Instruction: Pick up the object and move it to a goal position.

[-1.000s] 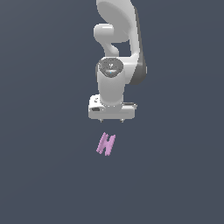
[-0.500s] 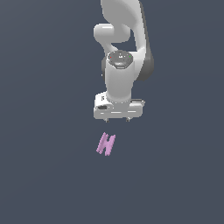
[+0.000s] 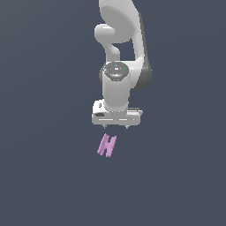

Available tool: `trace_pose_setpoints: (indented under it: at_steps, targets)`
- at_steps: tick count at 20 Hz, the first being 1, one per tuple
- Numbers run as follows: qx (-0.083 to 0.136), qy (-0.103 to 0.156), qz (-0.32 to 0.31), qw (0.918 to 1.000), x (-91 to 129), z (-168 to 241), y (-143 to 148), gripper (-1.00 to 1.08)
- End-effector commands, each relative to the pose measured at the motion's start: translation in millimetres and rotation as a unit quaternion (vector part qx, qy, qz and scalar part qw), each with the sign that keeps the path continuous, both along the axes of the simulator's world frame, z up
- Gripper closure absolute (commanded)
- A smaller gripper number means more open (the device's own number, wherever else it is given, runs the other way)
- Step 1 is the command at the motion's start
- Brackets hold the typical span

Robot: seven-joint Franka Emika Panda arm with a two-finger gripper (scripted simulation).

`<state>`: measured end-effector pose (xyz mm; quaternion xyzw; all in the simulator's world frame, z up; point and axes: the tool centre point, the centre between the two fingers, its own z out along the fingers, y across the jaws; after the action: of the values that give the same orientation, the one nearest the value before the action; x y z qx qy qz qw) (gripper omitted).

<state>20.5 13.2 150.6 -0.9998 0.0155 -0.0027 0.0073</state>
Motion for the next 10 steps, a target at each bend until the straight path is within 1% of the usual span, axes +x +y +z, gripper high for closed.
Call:
trace_pose_setpoints:
  at_steps: [1, 10]
  targets:
    - [0.0, 0.001, -0.021, 0.9998, 6.2, -12.2, -6.4, -0.92]
    - [-0.004, 0.003, -0.105, 0.9944, 28.1, -63.3, -33.2, -0.92]
